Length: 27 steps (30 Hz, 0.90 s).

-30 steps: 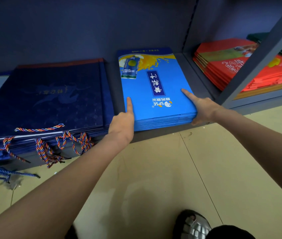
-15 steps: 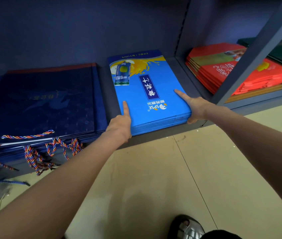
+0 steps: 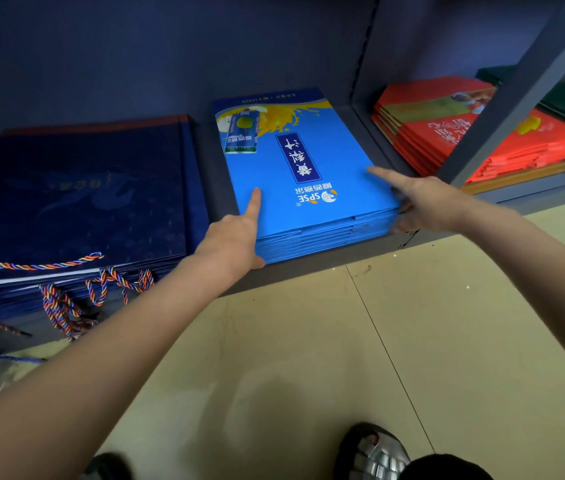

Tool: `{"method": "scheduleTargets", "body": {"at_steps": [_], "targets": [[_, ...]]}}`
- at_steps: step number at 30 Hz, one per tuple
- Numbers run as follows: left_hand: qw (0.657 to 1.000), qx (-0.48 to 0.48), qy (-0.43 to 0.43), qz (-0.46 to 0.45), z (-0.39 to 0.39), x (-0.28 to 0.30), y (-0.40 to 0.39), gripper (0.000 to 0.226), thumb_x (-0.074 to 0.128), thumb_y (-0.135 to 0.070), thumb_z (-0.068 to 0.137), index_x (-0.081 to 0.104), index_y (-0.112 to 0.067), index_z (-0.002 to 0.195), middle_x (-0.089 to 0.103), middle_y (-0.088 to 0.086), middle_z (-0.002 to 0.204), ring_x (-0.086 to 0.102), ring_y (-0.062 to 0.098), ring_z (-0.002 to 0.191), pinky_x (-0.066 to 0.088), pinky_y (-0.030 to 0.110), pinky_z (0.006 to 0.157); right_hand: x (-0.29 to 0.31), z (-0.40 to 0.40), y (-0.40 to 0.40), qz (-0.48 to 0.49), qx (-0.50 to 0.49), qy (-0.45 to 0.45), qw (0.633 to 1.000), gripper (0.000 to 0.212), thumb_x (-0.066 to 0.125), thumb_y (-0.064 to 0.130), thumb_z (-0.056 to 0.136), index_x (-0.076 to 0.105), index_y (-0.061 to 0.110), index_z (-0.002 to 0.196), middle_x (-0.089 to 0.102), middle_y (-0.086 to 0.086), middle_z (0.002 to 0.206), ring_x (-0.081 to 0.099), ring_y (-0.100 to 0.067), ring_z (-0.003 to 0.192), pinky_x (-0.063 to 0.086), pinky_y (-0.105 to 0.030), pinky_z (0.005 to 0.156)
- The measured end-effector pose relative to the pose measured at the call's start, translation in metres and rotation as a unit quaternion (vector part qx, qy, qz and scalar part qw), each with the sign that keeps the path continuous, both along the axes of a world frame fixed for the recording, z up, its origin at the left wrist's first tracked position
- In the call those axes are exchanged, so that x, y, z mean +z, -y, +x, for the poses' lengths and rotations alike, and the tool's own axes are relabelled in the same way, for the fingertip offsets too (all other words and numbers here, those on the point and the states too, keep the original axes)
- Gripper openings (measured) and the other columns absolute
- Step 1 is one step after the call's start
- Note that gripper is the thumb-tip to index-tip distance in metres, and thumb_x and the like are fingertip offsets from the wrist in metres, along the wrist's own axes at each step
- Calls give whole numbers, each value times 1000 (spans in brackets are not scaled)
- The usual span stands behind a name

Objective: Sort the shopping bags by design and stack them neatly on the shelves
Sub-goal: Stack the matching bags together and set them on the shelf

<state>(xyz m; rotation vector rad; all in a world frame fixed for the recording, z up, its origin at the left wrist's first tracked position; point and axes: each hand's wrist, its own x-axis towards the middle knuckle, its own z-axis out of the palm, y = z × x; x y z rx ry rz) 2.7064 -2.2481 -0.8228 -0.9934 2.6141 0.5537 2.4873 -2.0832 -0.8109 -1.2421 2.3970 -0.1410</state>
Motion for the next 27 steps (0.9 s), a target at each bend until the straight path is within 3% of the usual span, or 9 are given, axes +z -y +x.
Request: {"method": "scheduleTargets", "body": {"at_steps": [4,8,14,19,23,27], "targets": [[991,38,-128,30,6,-14,-1,82,65,-23,87,13,-32,149,51,13,124,48,31,117,41,36,94,-10,14,-4,-59,-33,-18,998,72,67,6,83,36,33,141,52,-16,123,54,-27,102,43,-33,94],[992,26,-124,21,6,-17,2,76,64,-24,88,19,-32,148,51,13,132,46,32,121,39,35,99,-8,9,-1,-51,-49,-17,997,61,69,4,81,49,26,135,55,-15,128,58,-27,109,42,-33,101],[996,13,-78,46,4,-13,9,90,70,-25,83,9,-34,149,51,14,125,53,30,107,45,34,86,0,10,6,-3,-19,-56,998,65,70,10,82,44,26,139,52,-16,130,52,-28,114,43,-38,99],[990,6,-128,50,27,-6,17,89,71,-15,82,14,-30,149,54,15,126,57,27,111,47,39,96,12,31,16,-39,36,-109,993,64,72,19,81,44,25,138,25,-10,151,25,-30,136,24,-37,110],[987,-13,-145,71,33,-13,9,80,66,-9,85,19,-23,149,45,10,139,50,26,121,43,41,102,10,68,41,-81,100,-72,989,60,70,22,83,45,25,137,28,-4,149,29,-26,134,26,-31,107],[983,-44,-171,49,42,-14,6,70,60,-12,88,24,-21,148,39,3,145,45,22,126,38,38,105,-7,83,44,-57,81,-39,994,61,70,26,83,44,28,137,32,0,147,29,-21,133,27,-30,105]]}}
